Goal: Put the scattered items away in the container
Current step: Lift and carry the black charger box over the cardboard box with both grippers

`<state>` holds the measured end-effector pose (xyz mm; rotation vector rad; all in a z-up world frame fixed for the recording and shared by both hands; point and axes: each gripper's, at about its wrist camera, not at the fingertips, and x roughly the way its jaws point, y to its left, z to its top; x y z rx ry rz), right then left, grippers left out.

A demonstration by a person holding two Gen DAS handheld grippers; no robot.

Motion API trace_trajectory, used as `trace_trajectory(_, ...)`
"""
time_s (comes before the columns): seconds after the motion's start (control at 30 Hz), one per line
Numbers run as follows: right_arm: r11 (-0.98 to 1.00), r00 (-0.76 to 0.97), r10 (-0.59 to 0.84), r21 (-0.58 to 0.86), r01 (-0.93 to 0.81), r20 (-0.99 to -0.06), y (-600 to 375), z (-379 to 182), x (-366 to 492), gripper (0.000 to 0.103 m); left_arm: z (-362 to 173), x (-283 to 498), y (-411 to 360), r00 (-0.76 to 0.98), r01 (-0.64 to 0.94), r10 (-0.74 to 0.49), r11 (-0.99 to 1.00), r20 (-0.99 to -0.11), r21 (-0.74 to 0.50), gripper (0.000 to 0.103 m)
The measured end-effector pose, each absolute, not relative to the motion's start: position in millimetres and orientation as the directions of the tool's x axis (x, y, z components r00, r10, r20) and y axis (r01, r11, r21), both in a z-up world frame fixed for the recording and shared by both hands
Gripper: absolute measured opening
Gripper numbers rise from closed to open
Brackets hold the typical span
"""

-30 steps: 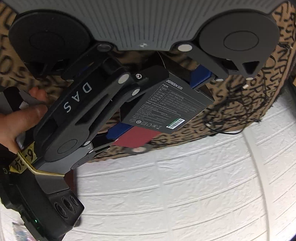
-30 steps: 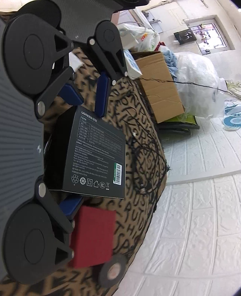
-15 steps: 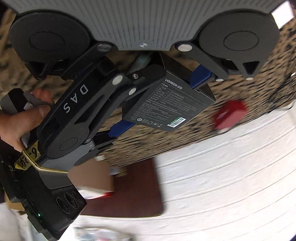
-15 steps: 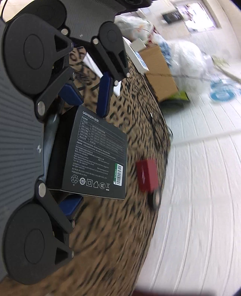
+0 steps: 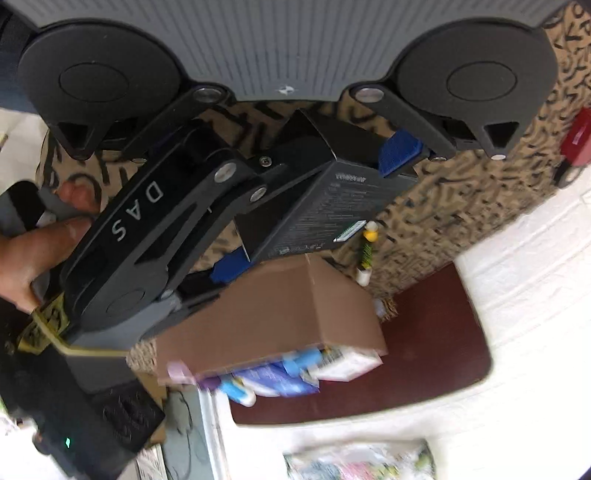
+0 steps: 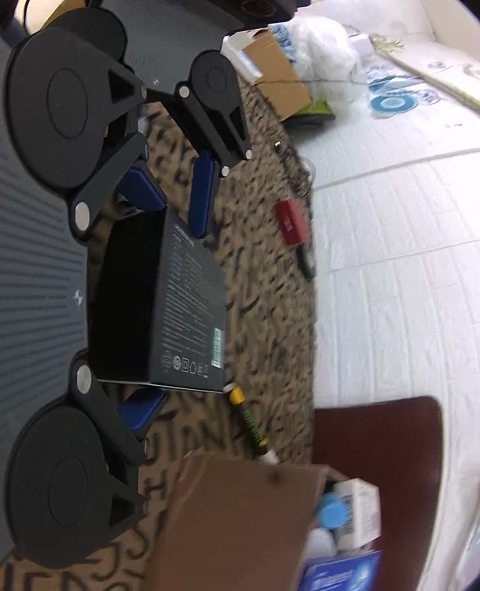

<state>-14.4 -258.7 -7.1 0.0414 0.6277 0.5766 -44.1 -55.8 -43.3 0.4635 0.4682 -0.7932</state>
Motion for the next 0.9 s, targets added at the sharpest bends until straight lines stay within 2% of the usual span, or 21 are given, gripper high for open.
trace_trajectory(0.13,0.844,0.663,0.516,0.19,-0.501,-0.542,-257.7,-17.2,-12.3,0.103,-55.7,-41.6,-61.1,0.64,0.747,-0.541,0.605,-0.546,0.276,0.103)
trace_trajectory(0.23,0.844,0.664,0.515,0.187,-0.502,-0.542,-256.6,-22.6,-7.4,0.103,-59.1,-30.5,-63.0,0.616,0.749,-0.526,0.622,-0.586,0.229,0.103)
trace_trajectory(0.33,0.836,0.675,0.534,0.194,-0.514,-0.51,-256.8,-25.7,-8.0,0.103,-59.8,-24.1,-59.4,0.63,0.737,-0.534,0.64,-0.564,0.217,0.103)
trace_trajectory(0.63,0.824,0.732,0.559,0.163,-0.543,-0.391,-260.0,20.4,-21.0,0.103,-19.4,-23.2,-52.9,0.704,0.694,-0.571,0.678,-0.422,0.241,0.103)
trace_trajectory(0.9,0.829,0.768,0.557,0.15,-0.539,-0.315,-270.9,55.6,-15.9,0.103,13.1,-12.3,-66.3,0.734,0.677,-0.587,0.669,-0.341,0.306,0.103)
